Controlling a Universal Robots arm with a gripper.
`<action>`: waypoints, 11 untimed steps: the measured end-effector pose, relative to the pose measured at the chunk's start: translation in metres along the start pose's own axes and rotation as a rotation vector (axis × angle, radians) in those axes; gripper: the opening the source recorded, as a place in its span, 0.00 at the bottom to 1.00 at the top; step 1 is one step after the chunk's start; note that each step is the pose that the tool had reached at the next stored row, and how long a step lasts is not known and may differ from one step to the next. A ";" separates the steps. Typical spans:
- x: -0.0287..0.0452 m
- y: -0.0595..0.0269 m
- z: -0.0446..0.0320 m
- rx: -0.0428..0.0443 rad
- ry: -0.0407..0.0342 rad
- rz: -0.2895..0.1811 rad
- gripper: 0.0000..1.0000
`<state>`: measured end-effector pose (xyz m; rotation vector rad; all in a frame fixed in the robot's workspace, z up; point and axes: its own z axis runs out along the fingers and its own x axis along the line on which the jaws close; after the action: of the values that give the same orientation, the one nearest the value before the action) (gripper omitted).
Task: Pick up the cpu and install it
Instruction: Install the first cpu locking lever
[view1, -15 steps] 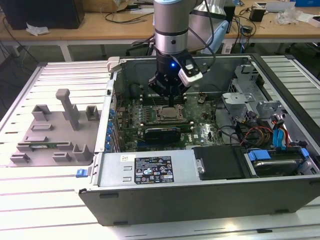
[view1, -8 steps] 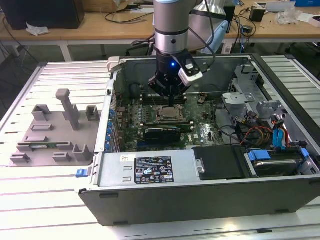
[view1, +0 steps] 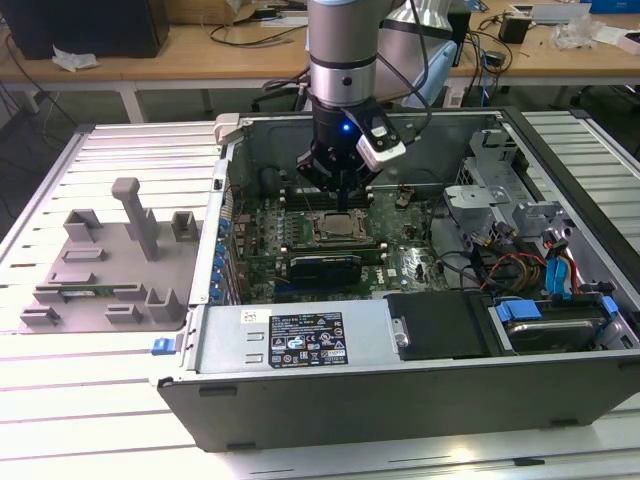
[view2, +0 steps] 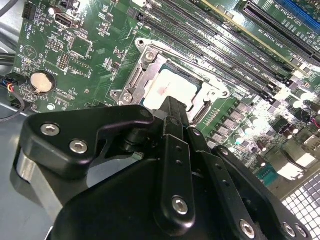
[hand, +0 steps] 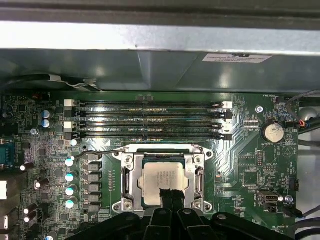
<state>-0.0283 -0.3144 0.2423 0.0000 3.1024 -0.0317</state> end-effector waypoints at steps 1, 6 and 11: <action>0.0000 0.0000 -0.0001 0.0000 0.0000 0.000 0.11; -0.0003 -0.0001 -0.0064 0.0001 0.0000 0.000 0.11; -0.0003 -0.0002 -0.0075 0.0000 0.0000 0.000 0.11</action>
<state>-0.0283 -0.3144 0.2498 -0.0001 3.1024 -0.0316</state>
